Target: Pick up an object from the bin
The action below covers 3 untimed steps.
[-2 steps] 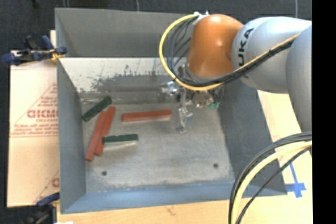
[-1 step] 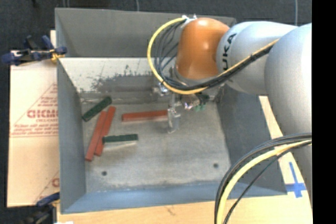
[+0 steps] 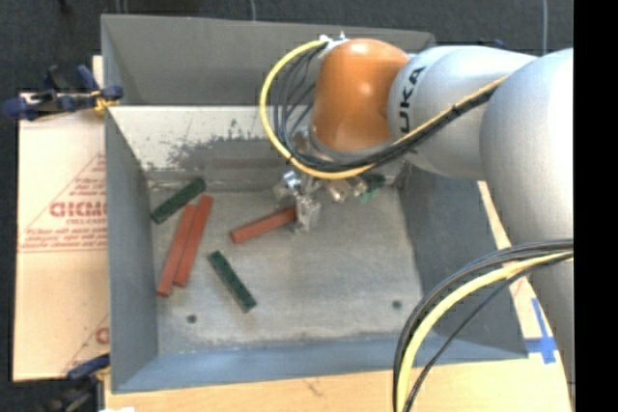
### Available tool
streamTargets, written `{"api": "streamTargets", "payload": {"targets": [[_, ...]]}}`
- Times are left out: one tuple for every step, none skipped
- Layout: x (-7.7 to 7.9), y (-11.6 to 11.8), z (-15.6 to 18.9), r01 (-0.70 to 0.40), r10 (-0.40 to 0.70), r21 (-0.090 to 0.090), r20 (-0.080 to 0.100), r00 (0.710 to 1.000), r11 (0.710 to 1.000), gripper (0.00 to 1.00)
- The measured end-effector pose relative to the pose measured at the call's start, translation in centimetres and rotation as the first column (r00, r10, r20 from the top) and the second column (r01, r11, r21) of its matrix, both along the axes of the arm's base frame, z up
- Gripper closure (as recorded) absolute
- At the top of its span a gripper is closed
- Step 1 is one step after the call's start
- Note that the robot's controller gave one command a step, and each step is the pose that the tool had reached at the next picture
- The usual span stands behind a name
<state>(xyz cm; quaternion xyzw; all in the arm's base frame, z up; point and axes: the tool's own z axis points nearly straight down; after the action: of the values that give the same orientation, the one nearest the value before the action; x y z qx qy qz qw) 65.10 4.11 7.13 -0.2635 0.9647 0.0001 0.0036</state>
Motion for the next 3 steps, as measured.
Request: {"api": "streamTargets", "payload": {"targets": [[0.0, 0.0, 0.0, 0.001, -0.001, 0.0, 0.0, 1.0, 1.0, 1.0], [0.3, -1.3, 12.4, -0.033, 0.033, -0.001, -0.001, 0.999, 0.999, 1.0], [0.3, -1.2, 12.4, -0.031, 0.031, 0.0, -0.001, 1.0, 1.0, 0.0]]}}
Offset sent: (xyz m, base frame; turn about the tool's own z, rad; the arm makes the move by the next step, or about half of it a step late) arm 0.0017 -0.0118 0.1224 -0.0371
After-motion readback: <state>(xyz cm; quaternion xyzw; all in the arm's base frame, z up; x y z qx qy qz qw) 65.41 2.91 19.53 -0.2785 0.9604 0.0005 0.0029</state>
